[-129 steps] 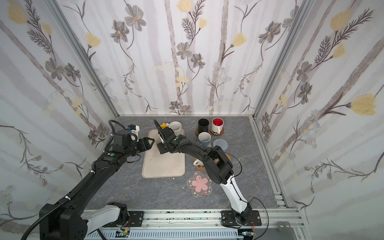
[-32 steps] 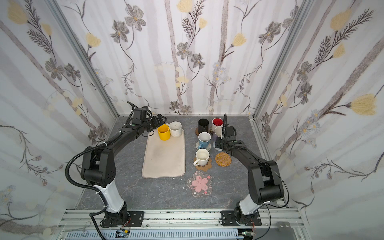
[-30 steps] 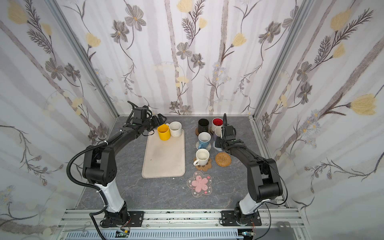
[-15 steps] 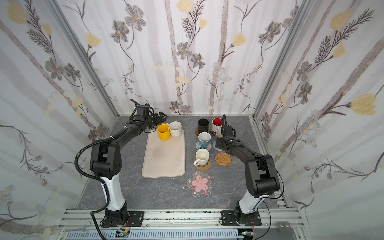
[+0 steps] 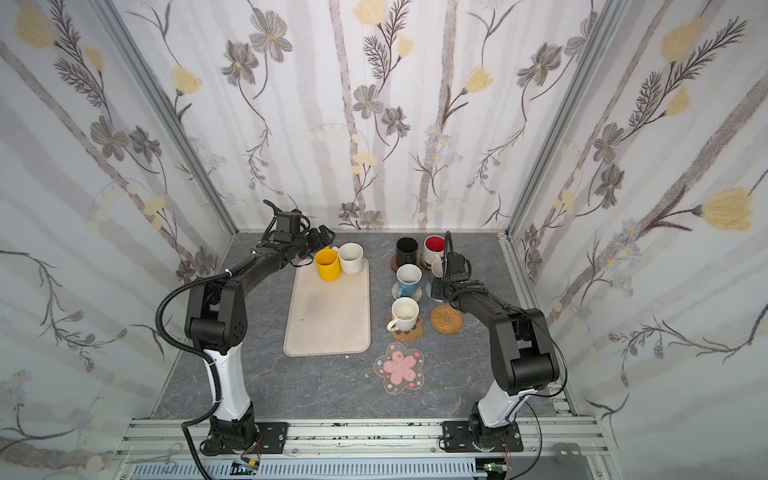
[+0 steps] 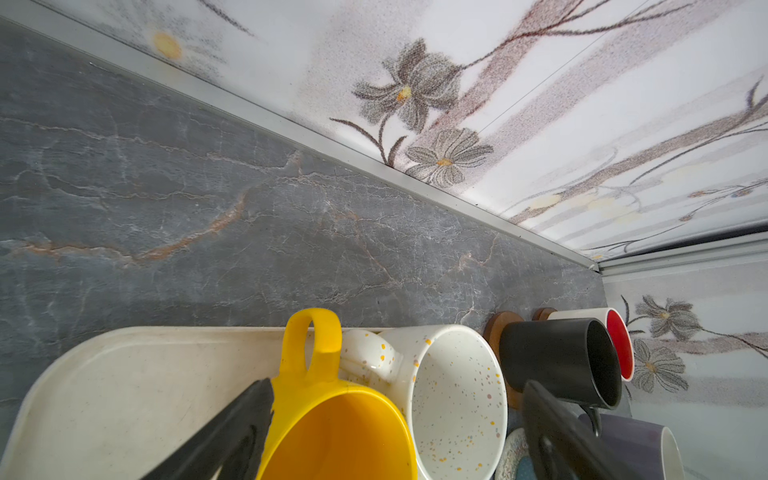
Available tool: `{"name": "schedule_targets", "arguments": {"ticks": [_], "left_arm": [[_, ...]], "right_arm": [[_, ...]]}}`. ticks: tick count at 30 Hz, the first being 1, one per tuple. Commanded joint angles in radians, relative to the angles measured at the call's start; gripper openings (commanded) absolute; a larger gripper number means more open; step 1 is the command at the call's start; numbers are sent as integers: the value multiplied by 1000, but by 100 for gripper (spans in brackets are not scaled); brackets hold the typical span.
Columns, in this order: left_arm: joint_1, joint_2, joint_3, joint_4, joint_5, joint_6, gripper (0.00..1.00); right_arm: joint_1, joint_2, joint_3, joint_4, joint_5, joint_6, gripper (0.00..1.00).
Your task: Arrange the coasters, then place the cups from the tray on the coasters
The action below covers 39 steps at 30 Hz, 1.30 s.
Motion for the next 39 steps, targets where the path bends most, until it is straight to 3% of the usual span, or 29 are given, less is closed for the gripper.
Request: {"name": "schedule_targets", "arguments": {"ticks": [1, 13, 21, 27, 32, 39], "left_arm": [[1, 9, 9, 3, -11, 13, 96], [-3, 25, 9, 3, -10, 12, 95], [-6, 46, 18, 1, -4, 21, 92], [-6, 68, 52, -12, -33, 60, 80], [-6, 109, 113, -42, -45, 94, 64], [-2, 172, 192, -102, -87, 147, 49]], "right_arm": [[0, 3, 9, 51, 12, 4, 0], [0, 9, 5, 26, 20, 9, 16], [2, 1, -3, 16, 33, 6, 46], [11, -24, -13, 13, 42, 4, 68], [21, -53, -15, 5, 46, -1, 75], [40, -96, -21, -5, 60, -9, 78]]}}
